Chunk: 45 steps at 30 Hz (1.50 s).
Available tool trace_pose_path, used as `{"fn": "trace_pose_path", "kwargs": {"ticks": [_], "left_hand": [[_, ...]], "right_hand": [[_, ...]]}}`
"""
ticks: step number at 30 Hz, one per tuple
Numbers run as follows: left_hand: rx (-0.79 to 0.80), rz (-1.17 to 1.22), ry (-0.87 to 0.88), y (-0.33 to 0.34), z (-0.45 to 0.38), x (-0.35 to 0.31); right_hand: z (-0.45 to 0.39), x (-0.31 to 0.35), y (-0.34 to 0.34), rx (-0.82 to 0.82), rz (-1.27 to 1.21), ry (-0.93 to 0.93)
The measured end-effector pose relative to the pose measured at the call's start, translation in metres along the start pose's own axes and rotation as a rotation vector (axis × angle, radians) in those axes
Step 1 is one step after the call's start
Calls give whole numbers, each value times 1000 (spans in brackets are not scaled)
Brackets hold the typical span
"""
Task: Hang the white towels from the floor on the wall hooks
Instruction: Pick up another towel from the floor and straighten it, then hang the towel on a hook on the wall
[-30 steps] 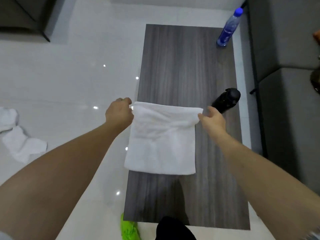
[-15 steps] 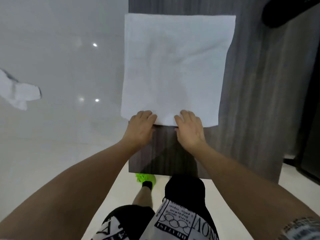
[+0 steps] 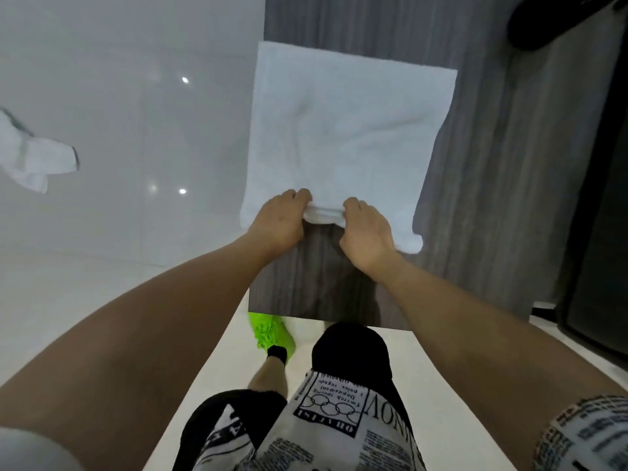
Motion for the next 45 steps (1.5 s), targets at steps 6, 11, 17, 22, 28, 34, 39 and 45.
{"fn": "trace_pose_path", "kwargs": {"ticks": [6,11,17,22,28,34,39,45], "left_hand": [[-106,-48,41,-86,66,-7],[-332,-108,-10,-191,153,7],[-671,-129,-157,-285,313,84],[-829,-190,-374,-318,494,191],[-1072,-295,-683,-355,737,282],[-1315,-375,-950,-331,947,333],[-1323,-468,-1180,-284,1084,378],[-1243,-516,-1453,-238,1229,446]], "right_hand": [[46,65,-84,-17,174,-204],[81,169,-176,-313,284,-411],[132,353,-211,-501,228,-643],[193,544,-186,-536,270,-898],[304,771,-152,-496,129,-1242],[427,957,-85,-346,80,-1585],[521,1071,4,-197,25,-1812],[624,1205,108,-39,-2,-2021]]}}
Point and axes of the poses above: each hand's wrist, its own z-axis away from the middle knuckle, its own y-axis out of the palm, x = y × z, the point moved 5 cm from there along -z, towards the middle knuckle, and after that the axes turned 1 degree about x, right-handed, at the moved point
